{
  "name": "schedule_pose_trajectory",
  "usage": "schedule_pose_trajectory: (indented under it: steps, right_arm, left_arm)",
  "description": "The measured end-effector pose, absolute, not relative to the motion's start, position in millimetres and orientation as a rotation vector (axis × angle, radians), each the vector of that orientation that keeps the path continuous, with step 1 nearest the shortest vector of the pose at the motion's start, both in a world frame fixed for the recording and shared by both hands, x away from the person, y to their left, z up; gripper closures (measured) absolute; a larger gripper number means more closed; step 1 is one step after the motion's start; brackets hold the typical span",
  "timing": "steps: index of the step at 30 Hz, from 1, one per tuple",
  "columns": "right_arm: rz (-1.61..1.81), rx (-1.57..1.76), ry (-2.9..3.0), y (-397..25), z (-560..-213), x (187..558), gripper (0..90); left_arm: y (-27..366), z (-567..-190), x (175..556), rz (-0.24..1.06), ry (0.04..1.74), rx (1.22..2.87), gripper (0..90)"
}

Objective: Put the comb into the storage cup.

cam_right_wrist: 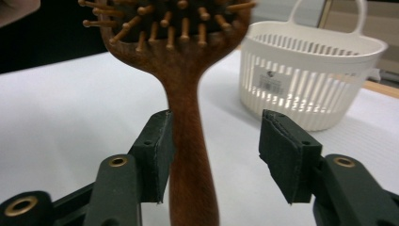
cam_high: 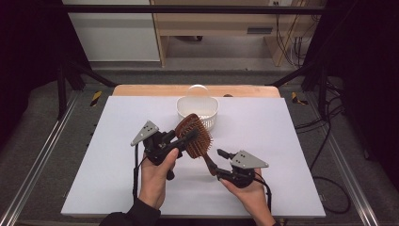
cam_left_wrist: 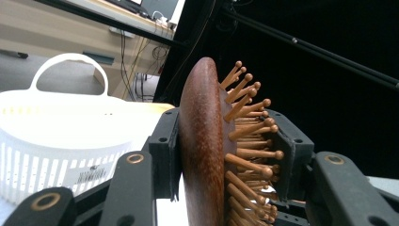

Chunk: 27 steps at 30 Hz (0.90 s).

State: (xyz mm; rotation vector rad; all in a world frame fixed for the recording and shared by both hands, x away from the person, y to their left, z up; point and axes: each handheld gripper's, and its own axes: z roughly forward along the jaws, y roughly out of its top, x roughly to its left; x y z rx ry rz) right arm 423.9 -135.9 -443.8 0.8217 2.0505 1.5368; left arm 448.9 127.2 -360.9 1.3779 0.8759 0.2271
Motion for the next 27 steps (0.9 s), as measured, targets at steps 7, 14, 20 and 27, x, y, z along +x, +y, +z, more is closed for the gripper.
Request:
schedule_pose_trajectory:
  steps: [7, 14, 20, 27]
  right_arm:
    - [1.593, 0.870, 1.948, -160.9, -440.8, 421.4, 32.1]
    - [1.610, 0.922, 1.863, -171.9, -447.4, 424.2, 19.9]
    - [1.481, 0.942, 1.868, -175.2, -455.0, 428.4, 11.5]
    - [1.508, 0.965, 1.874, -183.3, -456.8, 430.2, 8.3]
  left_arm:
    - [126.9, -358.8, 456.2, 0.260, 0.895, 1.377, 51.8]
    - [132.7, -351.0, 454.8, 0.283, 0.916, 1.349, 51.8]
    - [135.4, -343.1, 452.1, 0.296, 0.921, 1.322, 51.7]
    - [135.6, -335.0, 449.0, 0.313, 0.920, 1.309, 51.7]
